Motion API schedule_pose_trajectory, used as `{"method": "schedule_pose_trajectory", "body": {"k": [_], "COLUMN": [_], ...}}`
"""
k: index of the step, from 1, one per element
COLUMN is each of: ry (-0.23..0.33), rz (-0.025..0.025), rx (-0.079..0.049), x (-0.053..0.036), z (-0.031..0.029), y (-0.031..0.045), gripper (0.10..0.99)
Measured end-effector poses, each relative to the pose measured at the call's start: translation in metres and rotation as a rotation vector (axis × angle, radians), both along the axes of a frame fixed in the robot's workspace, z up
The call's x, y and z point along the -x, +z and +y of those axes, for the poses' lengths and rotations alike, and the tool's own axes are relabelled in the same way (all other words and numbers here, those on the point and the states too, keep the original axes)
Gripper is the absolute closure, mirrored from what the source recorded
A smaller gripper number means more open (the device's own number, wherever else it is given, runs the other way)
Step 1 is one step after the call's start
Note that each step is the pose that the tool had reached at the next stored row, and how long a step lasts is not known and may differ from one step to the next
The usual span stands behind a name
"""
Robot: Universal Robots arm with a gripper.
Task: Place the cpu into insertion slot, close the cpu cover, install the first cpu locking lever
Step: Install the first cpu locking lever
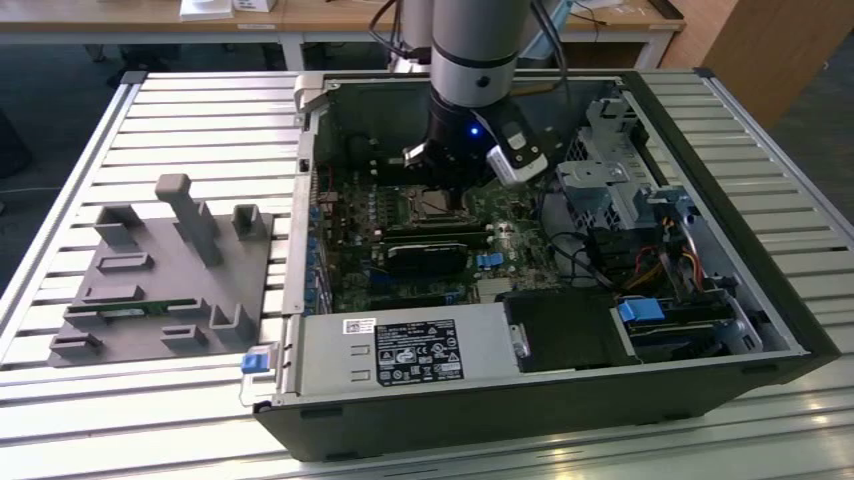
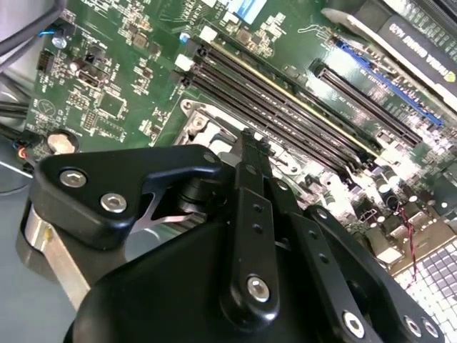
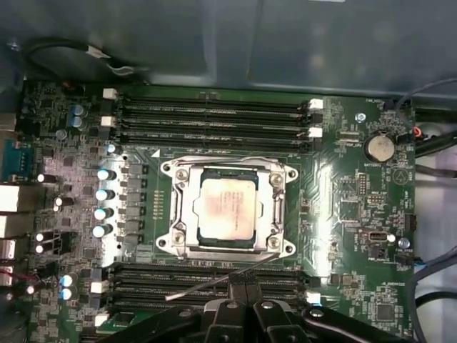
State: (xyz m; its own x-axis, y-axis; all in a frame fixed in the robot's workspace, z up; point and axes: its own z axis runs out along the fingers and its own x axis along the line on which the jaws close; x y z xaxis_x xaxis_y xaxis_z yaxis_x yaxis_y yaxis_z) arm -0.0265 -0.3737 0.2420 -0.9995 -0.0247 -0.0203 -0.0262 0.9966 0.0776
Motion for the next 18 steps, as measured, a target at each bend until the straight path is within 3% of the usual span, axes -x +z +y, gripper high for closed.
{"method": "schedule_pose_trajectory", "body": {"k": [18], "ry": [0.001], "rz": [0.0000], "rx": [-0.001], "x": [0.0260], "z": [0.0000], "y": [-0.0094], "gripper": [0.980]}}
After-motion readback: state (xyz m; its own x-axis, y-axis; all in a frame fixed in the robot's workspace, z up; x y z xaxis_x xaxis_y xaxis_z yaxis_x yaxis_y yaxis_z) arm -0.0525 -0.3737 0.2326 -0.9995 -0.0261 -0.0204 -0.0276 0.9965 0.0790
